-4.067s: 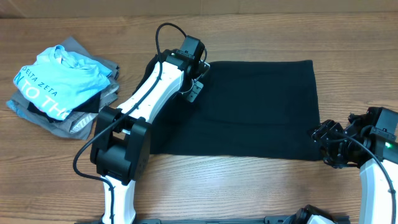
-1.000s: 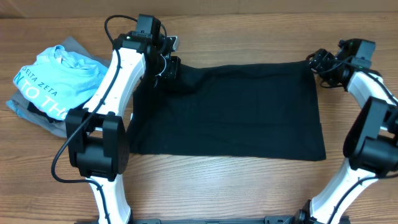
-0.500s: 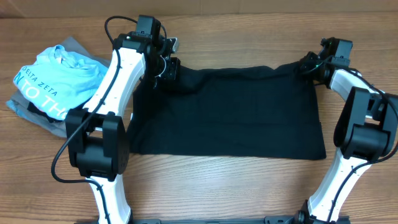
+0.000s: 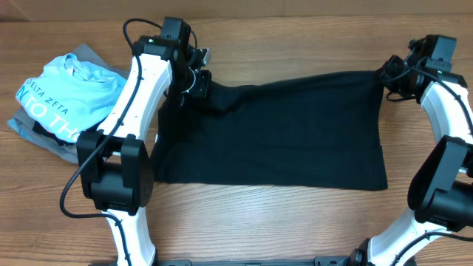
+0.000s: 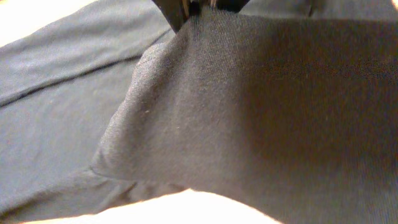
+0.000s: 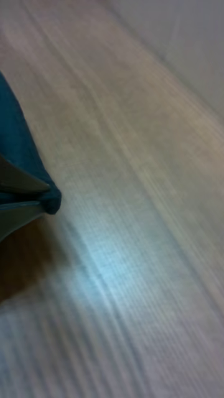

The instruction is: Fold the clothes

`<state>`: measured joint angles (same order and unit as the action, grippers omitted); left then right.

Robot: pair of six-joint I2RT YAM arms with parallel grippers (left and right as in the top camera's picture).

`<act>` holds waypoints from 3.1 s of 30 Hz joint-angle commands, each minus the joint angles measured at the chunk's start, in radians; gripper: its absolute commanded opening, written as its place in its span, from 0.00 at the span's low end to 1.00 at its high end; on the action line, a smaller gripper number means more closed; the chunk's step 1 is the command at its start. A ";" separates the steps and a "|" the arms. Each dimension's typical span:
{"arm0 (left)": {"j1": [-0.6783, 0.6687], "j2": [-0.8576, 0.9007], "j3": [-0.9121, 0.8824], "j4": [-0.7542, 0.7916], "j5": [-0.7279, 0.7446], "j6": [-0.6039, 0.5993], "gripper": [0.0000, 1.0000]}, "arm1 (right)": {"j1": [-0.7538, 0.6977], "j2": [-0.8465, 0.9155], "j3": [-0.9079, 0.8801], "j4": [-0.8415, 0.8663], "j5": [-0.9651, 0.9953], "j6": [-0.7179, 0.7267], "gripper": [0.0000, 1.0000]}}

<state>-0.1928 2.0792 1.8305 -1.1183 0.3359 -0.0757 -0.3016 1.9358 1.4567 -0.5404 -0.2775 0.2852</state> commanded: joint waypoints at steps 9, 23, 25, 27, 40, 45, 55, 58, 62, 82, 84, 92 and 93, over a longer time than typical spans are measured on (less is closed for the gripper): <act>0.004 -0.037 0.026 -0.255 -0.078 0.020 0.13 | -0.011 -0.004 -0.002 -0.295 0.100 0.025 0.04; 0.003 -0.036 0.003 -0.454 -0.182 0.021 0.18 | -0.053 -0.004 -0.003 -0.658 0.239 0.051 0.04; 0.003 -0.036 -0.030 -0.432 -0.180 0.020 0.32 | -0.053 -0.004 -0.003 -0.666 0.251 0.047 0.04; 0.002 -0.036 -0.064 -0.382 -0.181 0.020 0.43 | -0.053 -0.004 -0.003 -0.661 0.251 0.047 0.04; 0.003 -0.036 -0.343 0.068 -0.190 0.084 0.39 | -0.053 -0.004 -0.003 -0.642 0.251 0.048 0.04; 0.011 -0.036 -0.250 -0.037 -0.190 0.098 0.04 | -0.053 -0.004 -0.003 -0.643 0.251 0.047 0.04; 0.043 -0.036 0.043 -0.329 -0.186 0.098 0.06 | -0.053 -0.004 -0.003 -0.657 0.251 0.048 0.04; 0.043 -0.036 0.037 -0.428 -0.187 0.098 0.04 | -0.053 -0.004 -0.003 -0.700 0.277 0.048 0.04; 0.043 -0.036 0.037 -0.508 -0.189 0.098 0.04 | -0.053 -0.004 -0.005 -0.745 0.328 0.048 0.04; 0.043 -0.036 -0.109 -0.534 -0.217 0.132 0.43 | -0.090 -0.004 -0.092 -0.728 0.270 0.044 0.59; 0.043 -0.036 -0.109 -0.529 -0.235 0.132 0.48 | -0.105 -0.004 -0.091 -0.721 0.204 -0.003 0.58; 0.041 -0.036 -0.109 -0.309 -0.171 0.133 0.38 | -0.143 -0.005 -0.082 -0.721 0.004 -0.106 0.32; 0.041 -0.036 -0.109 -0.289 -0.171 0.132 0.38 | -0.143 -0.005 -0.083 -0.747 0.035 -0.101 0.25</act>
<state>-0.1551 2.0670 1.7237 -1.4525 0.1364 0.0448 -0.4397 1.9377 1.3678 -1.2518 -0.2478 0.2001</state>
